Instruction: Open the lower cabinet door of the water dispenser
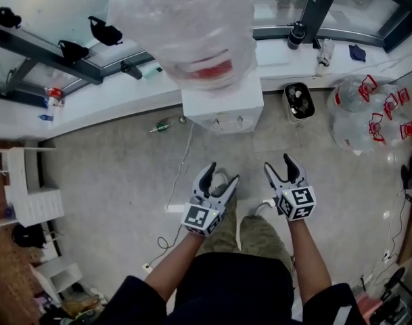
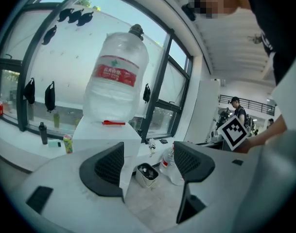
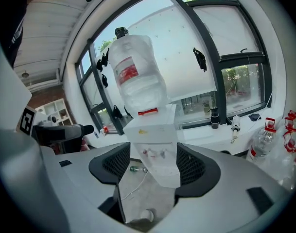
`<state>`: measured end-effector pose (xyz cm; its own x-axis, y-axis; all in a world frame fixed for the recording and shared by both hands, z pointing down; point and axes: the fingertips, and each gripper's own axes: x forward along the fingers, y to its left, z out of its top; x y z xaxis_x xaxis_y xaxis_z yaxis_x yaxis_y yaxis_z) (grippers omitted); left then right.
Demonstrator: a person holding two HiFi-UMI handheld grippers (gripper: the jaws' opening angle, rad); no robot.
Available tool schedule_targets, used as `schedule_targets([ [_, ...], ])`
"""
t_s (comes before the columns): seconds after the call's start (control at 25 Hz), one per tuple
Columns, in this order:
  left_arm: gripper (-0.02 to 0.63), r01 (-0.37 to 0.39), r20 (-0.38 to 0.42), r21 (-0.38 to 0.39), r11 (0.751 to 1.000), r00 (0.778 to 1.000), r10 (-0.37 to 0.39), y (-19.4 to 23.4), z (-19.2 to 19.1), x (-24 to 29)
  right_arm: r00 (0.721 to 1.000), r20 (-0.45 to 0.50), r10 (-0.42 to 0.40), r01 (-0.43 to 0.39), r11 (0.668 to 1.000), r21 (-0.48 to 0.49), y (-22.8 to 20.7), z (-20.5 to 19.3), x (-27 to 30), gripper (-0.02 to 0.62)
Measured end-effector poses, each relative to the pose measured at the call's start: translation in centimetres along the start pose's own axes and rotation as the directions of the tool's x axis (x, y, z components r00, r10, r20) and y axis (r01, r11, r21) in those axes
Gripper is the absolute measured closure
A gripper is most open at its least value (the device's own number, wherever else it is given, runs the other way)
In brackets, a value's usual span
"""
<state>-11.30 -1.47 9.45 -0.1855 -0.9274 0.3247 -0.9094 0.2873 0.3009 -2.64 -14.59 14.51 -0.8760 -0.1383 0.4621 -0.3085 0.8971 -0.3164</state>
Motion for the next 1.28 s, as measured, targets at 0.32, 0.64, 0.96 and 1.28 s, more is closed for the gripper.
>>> schedule_targets([
  [0.32, 0.31, -0.025, -0.048, -0.032, 0.999, 0.999, 0.024, -1.8, -7.2, 2.6, 0.998, -0.054, 0.012, -0.01, 0.999, 0.036, -4.3, -6.8, 1.5, 0.333],
  [0.64, 0.31, -0.014, -0.041, -0.079, 0.997, 0.999, 0.01, -1.4, -10.6, 3.4, 0.996, -0.093, 0.0, 0.002, 1.0, 0.017, -4.6, -9.4, 2.7, 0.333],
  [0.96, 0.31, 0.116, -0.067, -0.007, 0.993, 0.991, -0.116, 2.7, -14.4, 7.5, 0.992, 0.023, -0.128, 0.126, 0.991, 0.051, -8.1, -10.7, 8.9, 0.333],
  [1.28, 0.31, 0.095, -0.005, 0.011, 0.995, 0.995, -0.095, 7.1, -21.8, 12.6, 0.99, 0.038, -0.135, 0.131, 0.987, 0.096, -13.2, -19.9, 16.0, 0.333],
])
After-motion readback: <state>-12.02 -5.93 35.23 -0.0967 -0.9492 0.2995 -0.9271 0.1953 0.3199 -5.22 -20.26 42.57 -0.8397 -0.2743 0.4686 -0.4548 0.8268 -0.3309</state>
